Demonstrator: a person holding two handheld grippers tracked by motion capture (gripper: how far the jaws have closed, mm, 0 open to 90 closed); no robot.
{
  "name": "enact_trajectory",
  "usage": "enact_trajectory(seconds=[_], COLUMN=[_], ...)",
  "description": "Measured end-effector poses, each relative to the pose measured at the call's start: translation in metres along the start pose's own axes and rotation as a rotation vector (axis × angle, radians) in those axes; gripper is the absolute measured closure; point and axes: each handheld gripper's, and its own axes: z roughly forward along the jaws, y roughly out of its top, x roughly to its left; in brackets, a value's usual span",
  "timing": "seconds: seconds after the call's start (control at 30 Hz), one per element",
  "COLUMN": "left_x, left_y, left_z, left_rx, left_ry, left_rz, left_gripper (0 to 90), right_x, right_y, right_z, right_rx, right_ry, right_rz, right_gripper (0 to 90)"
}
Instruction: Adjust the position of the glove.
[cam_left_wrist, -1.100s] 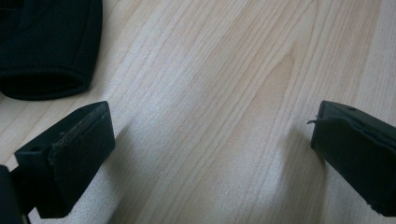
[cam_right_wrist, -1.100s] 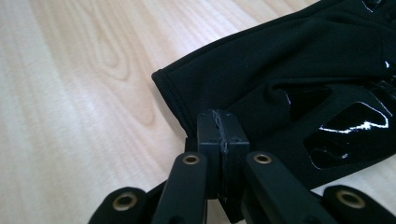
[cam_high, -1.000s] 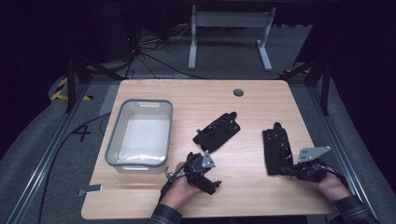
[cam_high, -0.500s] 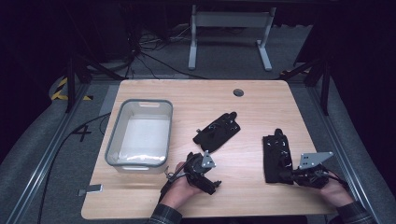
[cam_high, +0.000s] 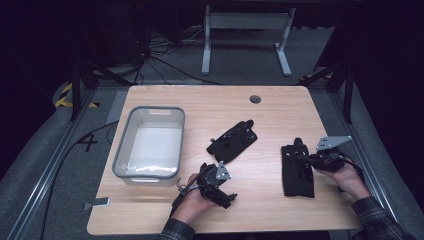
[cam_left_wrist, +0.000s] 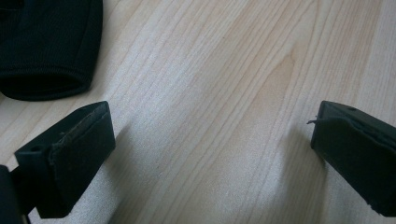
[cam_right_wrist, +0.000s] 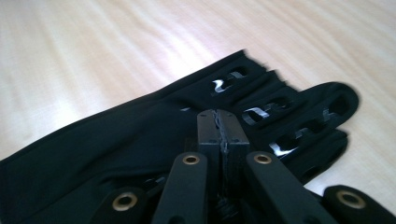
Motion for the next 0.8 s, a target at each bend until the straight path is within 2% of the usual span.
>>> enact_trajectory(seconds=[0.17,0.3,0.5,0.6,0.8], left_x=[0.000,0.000,0.000,0.000,0.000], left_y=[0.000,0.000,0.000,0.000,0.000], left_z=[0.000,0.000,0.000,0.000,0.000], left_rx=[0.000,0.000,0.000,0.000,0.000], left_ry=[0.000,0.000,0.000,0.000,0.000], left_rz=[0.000,0.000,0.000,0.000,0.000], left_gripper=[0.0,0.0,0.0,0.0,0.0], right_x=[-0.010,-0.007,0.008,0.020,0.037], right_y=[0.002,0.002,0.006,0.008,0.003], right_z=[0.015,0.019,0.024,0.026,0.021], right_rx=[0.046,0.050,0.040,0.045,0.050], right_ry=[-0.008,0.000,0.033,0.048,0.070], right_rz=[0.008,0.003,-0.018,-0.040,-0.057], right_gripper=[90.0,90.0,90.0,90.0,90.0])
